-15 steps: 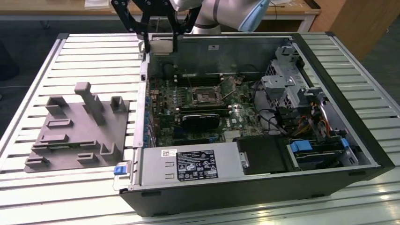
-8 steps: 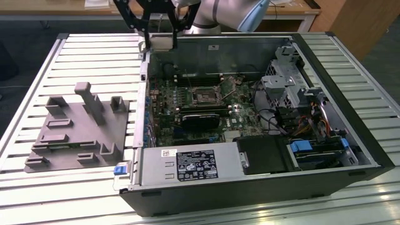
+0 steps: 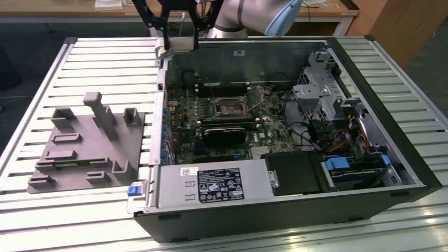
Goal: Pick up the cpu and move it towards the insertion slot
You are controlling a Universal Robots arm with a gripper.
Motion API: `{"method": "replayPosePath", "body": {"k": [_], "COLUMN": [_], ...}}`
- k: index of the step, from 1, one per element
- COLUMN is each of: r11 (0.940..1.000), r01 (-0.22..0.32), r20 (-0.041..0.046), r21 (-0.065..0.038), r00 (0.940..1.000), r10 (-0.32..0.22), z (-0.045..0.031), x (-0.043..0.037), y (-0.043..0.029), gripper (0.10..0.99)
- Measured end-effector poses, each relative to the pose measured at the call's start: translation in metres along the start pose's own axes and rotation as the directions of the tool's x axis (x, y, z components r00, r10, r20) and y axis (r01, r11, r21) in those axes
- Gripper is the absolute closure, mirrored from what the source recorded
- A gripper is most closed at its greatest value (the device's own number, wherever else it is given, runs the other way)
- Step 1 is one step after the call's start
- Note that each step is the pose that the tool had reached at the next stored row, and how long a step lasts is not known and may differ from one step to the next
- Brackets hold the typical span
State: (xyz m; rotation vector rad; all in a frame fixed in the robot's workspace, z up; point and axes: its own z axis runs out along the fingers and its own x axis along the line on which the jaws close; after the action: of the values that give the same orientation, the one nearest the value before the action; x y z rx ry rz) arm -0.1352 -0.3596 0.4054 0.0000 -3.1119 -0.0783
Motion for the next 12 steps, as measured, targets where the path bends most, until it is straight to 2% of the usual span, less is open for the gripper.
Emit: {"method": "replayPosePath", "body": {"k": [12], "r11": [1.0], "r01": [0.0], "r20": [-0.0055], "r21": [0.0], "r00": [1.0], "r10": [0.0], "z": [0.0038], "x": [-0.0209], "y": [0.0211], "gripper": [0.541]}}
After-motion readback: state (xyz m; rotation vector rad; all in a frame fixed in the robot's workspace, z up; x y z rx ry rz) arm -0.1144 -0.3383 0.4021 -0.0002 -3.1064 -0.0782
